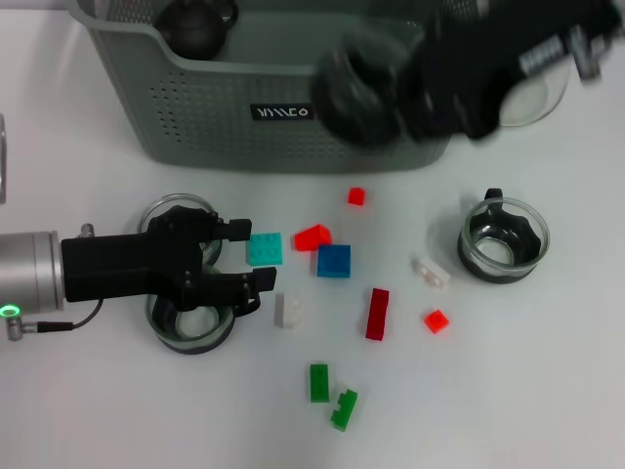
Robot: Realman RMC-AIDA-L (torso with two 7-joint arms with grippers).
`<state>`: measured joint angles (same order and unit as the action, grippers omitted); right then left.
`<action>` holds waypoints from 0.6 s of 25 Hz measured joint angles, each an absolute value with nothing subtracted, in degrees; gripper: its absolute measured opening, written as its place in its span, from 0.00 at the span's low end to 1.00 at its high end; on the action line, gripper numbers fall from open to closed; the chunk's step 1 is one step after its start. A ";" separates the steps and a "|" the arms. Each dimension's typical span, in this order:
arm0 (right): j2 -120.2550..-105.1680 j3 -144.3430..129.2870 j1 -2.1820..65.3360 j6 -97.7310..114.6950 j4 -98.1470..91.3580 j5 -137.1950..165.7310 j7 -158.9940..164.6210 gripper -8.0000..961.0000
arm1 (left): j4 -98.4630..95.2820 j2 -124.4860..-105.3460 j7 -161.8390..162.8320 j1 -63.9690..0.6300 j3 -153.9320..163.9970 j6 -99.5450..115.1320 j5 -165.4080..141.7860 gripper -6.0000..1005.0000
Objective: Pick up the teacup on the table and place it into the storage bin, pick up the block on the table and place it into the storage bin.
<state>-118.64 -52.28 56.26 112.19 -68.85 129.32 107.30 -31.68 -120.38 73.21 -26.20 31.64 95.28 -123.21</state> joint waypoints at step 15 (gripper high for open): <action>-114.46 -52.44 68.23 77.73 -53.08 132.93 119.24 0.07 | -31.73 -120.74 73.68 -27.64 32.26 95.83 -122.88 0.82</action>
